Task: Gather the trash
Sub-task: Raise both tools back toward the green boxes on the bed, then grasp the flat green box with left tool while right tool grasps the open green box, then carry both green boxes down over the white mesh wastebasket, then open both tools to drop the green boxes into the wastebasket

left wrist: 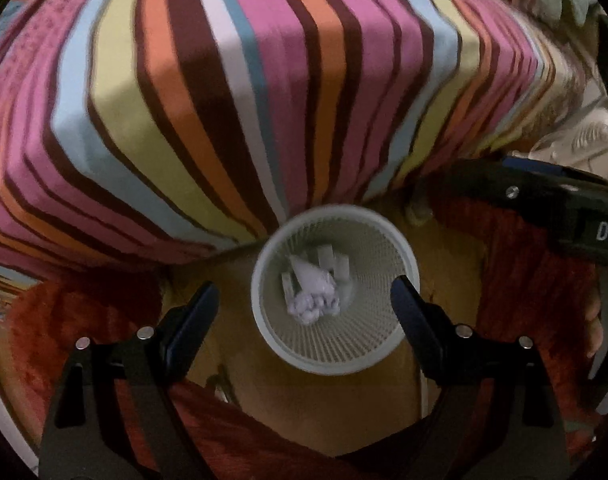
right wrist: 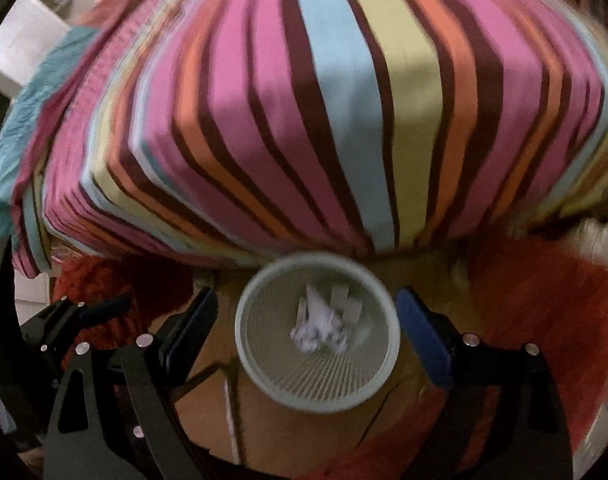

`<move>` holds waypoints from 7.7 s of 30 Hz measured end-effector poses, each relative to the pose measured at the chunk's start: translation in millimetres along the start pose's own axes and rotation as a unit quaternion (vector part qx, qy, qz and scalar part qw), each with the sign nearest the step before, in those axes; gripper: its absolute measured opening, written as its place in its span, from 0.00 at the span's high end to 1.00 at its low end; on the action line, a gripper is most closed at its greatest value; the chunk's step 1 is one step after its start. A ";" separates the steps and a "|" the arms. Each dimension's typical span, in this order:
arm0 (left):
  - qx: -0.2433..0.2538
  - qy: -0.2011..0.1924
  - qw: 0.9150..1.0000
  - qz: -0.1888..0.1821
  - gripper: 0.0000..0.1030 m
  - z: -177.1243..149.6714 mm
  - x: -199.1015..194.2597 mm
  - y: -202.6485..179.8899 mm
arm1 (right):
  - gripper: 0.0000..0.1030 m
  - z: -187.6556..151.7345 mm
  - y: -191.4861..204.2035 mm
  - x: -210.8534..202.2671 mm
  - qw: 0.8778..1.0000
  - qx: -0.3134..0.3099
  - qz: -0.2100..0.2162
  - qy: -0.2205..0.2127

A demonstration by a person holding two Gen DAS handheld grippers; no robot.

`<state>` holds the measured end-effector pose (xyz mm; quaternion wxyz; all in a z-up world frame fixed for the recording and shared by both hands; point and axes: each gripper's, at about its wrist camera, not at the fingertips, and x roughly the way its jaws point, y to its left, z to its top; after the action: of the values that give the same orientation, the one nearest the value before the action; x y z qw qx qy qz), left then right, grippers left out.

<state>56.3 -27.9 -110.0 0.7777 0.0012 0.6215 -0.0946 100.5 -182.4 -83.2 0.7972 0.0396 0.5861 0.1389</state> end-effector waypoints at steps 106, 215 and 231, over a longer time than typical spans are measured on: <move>-0.126 -0.123 0.984 0.042 0.17 473.4 17.8 169.1 | 0.16 339.9 70.8 79.5 0.951 -0.289 0.098 -0.051; 0.042 0.160 0.986 -0.022 0.52 -2.0 90.5 -3.4 | 0.42 -37.9 -17.7 91.5 0.976 0.073 0.039 0.203; -0.027 0.274 0.961 -0.040 0.52 0.0 180.2 0.7 | 0.42 -54.2 -57.1 165.1 0.932 0.212 0.032 0.293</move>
<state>94.2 -53.4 -284.3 0.5733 -0.0186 0.8124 -0.1052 104.5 -198.4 -265.3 0.5581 0.1840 0.8080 0.0423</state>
